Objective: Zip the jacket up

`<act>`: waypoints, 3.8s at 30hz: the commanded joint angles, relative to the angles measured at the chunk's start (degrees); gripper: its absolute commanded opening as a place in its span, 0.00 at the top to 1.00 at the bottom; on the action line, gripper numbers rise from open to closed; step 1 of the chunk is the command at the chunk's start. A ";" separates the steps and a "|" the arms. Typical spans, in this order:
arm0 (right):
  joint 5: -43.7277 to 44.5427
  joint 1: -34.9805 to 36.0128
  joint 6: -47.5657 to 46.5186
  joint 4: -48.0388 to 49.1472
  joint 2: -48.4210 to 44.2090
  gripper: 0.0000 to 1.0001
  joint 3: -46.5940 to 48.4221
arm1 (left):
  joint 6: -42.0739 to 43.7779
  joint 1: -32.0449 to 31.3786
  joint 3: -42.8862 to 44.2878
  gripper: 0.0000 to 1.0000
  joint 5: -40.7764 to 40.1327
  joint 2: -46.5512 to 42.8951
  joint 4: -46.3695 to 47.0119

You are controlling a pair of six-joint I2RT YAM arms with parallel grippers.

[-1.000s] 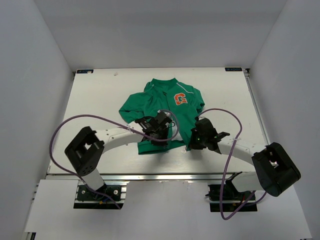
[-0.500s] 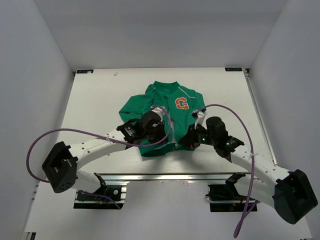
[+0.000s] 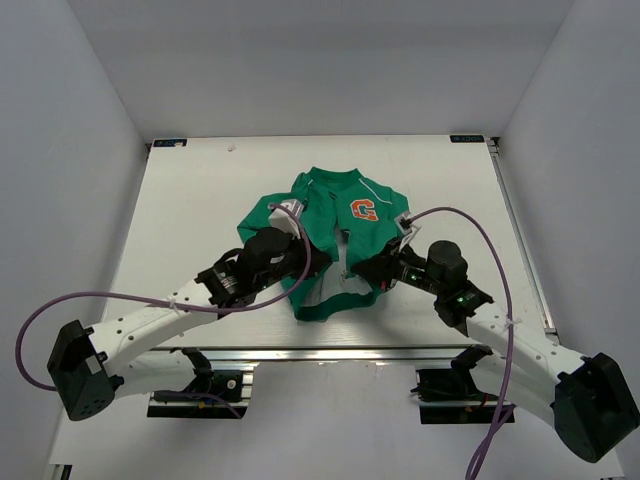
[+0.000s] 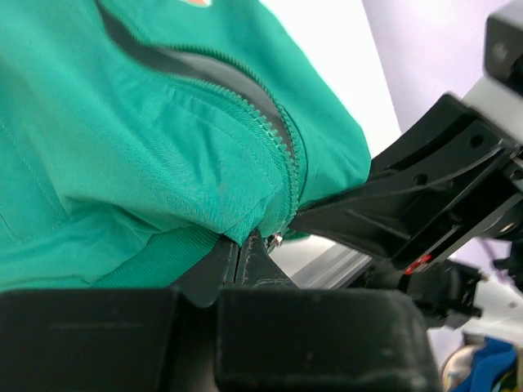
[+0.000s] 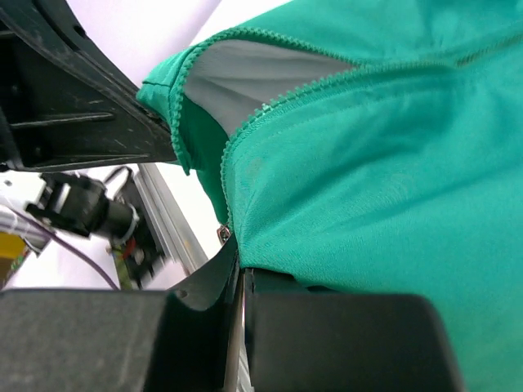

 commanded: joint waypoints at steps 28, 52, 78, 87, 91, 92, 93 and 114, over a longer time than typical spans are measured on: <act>4.76 -0.07 0.49 13.48 0.23 1.00 1.65 | -2.44 -0.31 1.67 1.00 -1.49 2.31 5.25; 6.25 -0.07 -1.01 9.61 -0.74 1.00 1.74 | -3.40 -0.31 1.40 1.00 -1.57 1.95 5.26; 5.20 -0.07 0.75 12.16 1.37 1.00 2.88 | -3.75 -0.31 1.76 1.00 -1.06 3.36 4.64; 5.99 -0.07 1.98 13.30 1.29 1.00 2.53 | -3.93 -0.31 0.96 1.00 -0.44 2.74 5.17; 5.82 -0.07 1.89 13.48 1.19 1.00 2.44 | -4.46 -0.31 0.88 1.00 -0.70 2.74 4.90; 5.73 -0.07 1.81 13.13 1.11 1.00 2.53 | -4.80 -0.31 0.88 1.00 -0.96 2.74 4.73; 5.72 -0.07 1.63 12.77 1.02 1.00 2.44 | -4.90 -0.31 0.88 1.00 -1.14 2.66 4.55; 6.78 -0.07 -0.13 8.73 -0.21 1.00 2.18 | -5.16 -0.31 0.61 1.00 -2.37 1.78 4.46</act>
